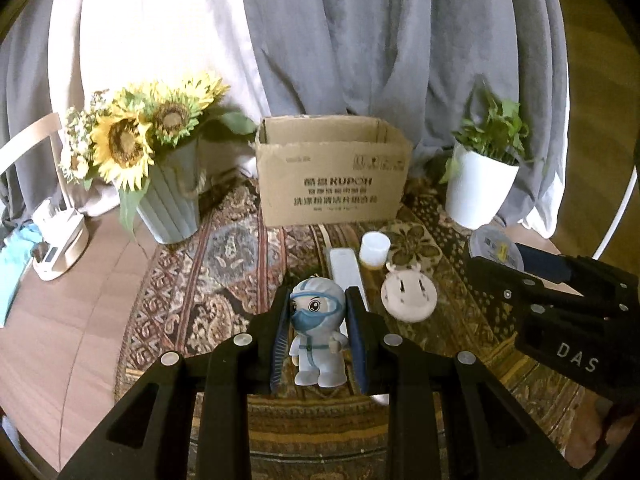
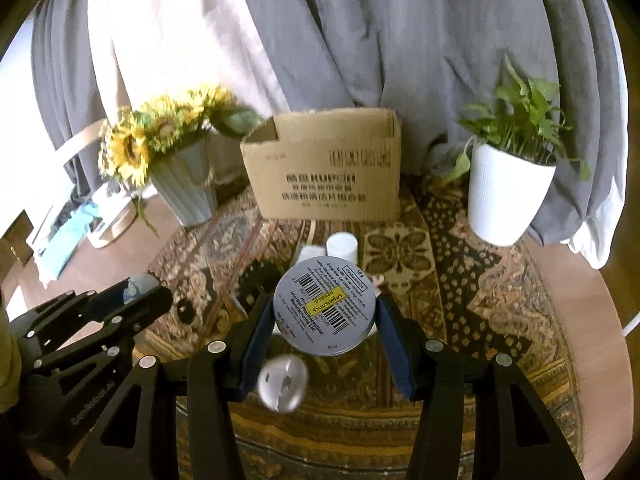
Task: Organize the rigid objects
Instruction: 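Close the left tool on the figurine while the right tool grasps the tape roll, then carry both held items over the cardboard box and release them inside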
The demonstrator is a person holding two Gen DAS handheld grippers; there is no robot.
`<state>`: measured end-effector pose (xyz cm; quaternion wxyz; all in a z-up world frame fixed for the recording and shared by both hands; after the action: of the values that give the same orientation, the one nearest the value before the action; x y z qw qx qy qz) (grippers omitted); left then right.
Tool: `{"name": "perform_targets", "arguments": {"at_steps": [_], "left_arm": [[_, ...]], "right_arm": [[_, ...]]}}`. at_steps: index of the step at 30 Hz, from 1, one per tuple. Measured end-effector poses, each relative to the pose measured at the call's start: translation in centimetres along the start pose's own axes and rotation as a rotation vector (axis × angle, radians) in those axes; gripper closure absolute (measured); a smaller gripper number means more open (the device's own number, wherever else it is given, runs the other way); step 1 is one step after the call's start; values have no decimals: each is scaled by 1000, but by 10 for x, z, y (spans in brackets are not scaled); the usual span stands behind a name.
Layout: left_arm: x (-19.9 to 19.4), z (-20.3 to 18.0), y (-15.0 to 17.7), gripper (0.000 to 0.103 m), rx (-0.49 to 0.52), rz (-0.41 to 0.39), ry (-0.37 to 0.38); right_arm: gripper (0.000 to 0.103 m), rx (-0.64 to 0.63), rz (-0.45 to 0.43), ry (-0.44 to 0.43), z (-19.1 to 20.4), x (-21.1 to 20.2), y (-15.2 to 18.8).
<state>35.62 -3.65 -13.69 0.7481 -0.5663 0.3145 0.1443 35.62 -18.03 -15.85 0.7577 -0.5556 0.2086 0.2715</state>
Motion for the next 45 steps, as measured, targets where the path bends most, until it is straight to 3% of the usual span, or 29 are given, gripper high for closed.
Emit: {"name": "perform_targets", "arguments": {"at_steps": [20, 45], "left_arm": [[35, 23, -83, 75, 18, -111, -23], [96, 64, -183, 75, 33, -141, -33]], "right_arm": [[50, 4, -115, -16, 6, 19, -80], [50, 52, -120, -45, 12, 84, -186]]}}
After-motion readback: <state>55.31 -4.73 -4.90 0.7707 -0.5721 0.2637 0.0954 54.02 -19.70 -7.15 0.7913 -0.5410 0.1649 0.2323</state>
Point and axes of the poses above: each gripper's, at about its wrist camera, not at the fingertips, and x roughly the way its jaws point, z to its left, y to its underside, the point moved 5 cm from there along x, roughly the way its jaws point, and after that the axes turned 15 degrees about x, right-handed, at the moved point
